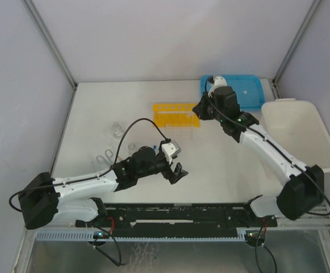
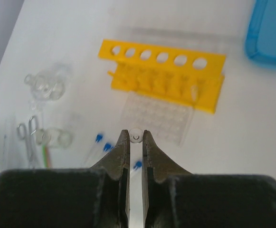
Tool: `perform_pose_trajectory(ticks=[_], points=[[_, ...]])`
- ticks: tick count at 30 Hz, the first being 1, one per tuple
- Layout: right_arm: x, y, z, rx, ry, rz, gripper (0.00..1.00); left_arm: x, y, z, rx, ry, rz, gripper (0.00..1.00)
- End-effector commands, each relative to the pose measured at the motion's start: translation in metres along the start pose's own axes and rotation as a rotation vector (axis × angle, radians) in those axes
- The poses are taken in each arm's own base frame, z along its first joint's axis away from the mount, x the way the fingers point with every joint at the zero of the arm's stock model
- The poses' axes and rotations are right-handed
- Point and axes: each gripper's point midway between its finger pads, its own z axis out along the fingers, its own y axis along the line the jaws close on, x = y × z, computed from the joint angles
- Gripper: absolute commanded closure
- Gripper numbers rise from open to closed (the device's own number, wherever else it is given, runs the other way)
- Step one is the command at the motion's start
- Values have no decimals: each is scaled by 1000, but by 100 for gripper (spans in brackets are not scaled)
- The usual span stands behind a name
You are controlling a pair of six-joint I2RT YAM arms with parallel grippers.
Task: Organize the chemistry lab equipment
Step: Insert the test tube into the slot of the test tube rack.
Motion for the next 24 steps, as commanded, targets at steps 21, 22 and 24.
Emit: perform_pose_trajectory(ticks=[21,22,24], points=[[-51,-23,117,245,1,-325,100,-12,67,-30,-221,36,-128,25],[-47,-23,119,252,9,-330,100,-12,72,-34,-255,23,-130,25],[-41,-22,122,259,21,-338,100,-15,79,-42,-298,-11,-132,25]])
